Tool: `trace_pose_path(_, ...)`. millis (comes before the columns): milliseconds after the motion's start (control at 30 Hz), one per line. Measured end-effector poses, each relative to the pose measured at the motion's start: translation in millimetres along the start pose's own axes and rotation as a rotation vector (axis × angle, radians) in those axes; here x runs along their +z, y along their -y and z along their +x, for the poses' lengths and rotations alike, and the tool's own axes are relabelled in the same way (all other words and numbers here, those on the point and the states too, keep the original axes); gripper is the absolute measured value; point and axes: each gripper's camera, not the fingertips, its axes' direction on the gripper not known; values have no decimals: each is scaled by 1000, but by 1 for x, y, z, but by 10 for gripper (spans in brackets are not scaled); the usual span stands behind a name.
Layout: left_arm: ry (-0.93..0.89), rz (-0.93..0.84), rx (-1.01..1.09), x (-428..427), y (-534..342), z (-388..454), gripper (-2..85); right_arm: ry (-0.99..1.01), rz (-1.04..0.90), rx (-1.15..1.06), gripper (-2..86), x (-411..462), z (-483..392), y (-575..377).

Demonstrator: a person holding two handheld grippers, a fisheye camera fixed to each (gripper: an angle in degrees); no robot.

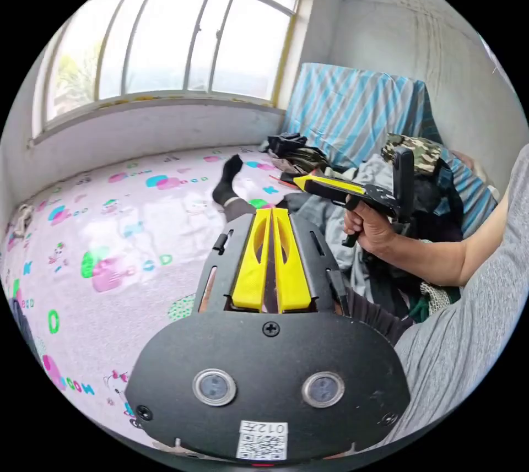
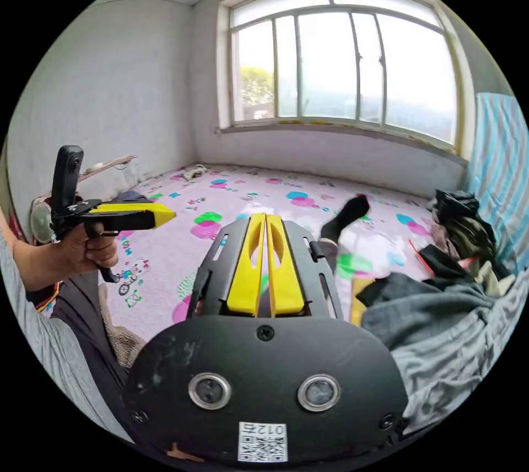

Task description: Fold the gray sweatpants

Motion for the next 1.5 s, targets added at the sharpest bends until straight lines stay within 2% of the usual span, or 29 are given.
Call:
trace_pose_path(67, -169, -79, 41, 44, 28, 16, 9, -183, -55, 131, -5, -40, 43, -13)
trace_pose_path(133, -265, -127, 72, 70, 47, 31, 12, -452, -82, 286, 1, -105, 92, -28)
trace_pose_path(233, -395, -173, 114, 101, 76, 57, 19, -737, -94, 444, 26, -188, 140, -36)
trace_pose_path(433, -534, -218, 255, 142, 122, 129, 60, -1062, -87, 631, 90, -318, 187, -27)
trace_pose_path(500, -530, -236, 304, 153, 129, 150, 73, -1085, -106, 698, 102, -345, 201, -24)
trace_pose_path(633, -493, -368, 374, 186, 138, 186, 93, -1043, -153, 817, 109, -393, 232, -17)
trace_pose_path(867, -357, -644, 392, 234, 125, 199, 69, -944, -196, 657, 17, -429, 236, 9)
trace_pose_path(967, -425, -678, 388, 229, 136, 193, 35, -858, -128, 628, 1, -448, 222, 18)
trace_pose_path(1100, -462, -631, 428, 200, 148, 181, 10, -654, 19, 616, -5, -473, 194, 27)
trace_pose_path(1233, -521, -590, 361, 157, 155, 150, 2, -431, 124, 612, -6, -486, 167, 38)
trace_pose_path(1500, -537, -510, 364, 58, 153, 102, 0, -62, 190, 491, -6, -487, 118, 74)
